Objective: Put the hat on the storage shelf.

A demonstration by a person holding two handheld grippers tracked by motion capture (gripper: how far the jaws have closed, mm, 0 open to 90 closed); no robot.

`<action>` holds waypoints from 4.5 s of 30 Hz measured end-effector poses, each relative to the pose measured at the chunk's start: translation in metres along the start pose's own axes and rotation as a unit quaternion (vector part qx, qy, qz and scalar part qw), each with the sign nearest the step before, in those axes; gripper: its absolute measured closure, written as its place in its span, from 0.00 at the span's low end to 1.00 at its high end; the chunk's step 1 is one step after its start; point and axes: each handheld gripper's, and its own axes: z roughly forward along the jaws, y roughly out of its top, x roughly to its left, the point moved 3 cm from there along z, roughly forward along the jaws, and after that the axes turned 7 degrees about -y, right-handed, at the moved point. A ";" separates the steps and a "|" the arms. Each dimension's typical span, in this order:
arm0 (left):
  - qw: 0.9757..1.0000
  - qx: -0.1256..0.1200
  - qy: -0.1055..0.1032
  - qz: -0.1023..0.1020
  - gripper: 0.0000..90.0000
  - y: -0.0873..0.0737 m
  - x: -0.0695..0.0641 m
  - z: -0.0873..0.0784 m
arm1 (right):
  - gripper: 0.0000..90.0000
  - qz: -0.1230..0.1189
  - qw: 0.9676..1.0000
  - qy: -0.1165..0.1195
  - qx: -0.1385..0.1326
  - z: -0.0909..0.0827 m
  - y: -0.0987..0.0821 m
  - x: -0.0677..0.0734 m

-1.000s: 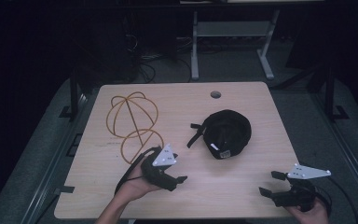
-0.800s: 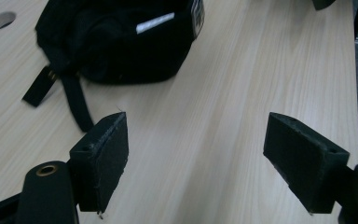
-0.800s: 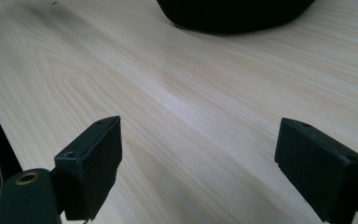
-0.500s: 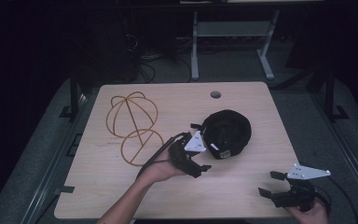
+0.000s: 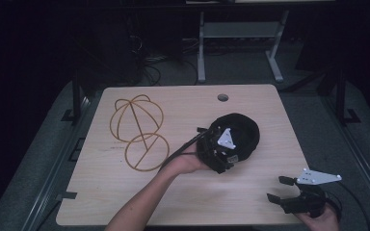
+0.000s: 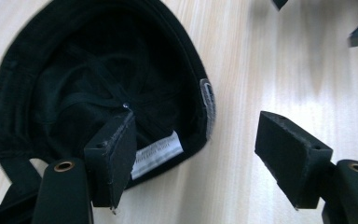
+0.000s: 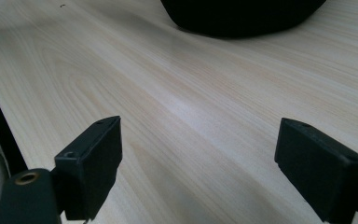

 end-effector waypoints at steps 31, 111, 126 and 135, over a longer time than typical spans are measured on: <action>0.998 0.001 -0.061 -0.001 0.90 0.023 -0.001 -0.015 | 0.17 0.031 0.997 0.021 -0.063 0.005 0.010 0.001; 0.988 -0.109 -0.099 0.040 0.59 0.029 -0.041 -0.104 | 1.00 -0.064 0.980 0.058 -0.179 -0.025 0.089 0.027; 0.994 -0.104 -0.040 0.004 0.46 -0.027 -0.042 -0.118 | 1.00 -0.077 0.983 0.061 -0.157 -0.031 0.116 0.016; 0.994 -0.106 -0.024 -0.017 0.46 -0.059 -0.046 -0.116 | 1.00 -0.090 0.982 0.065 -0.154 -0.029 0.137 0.020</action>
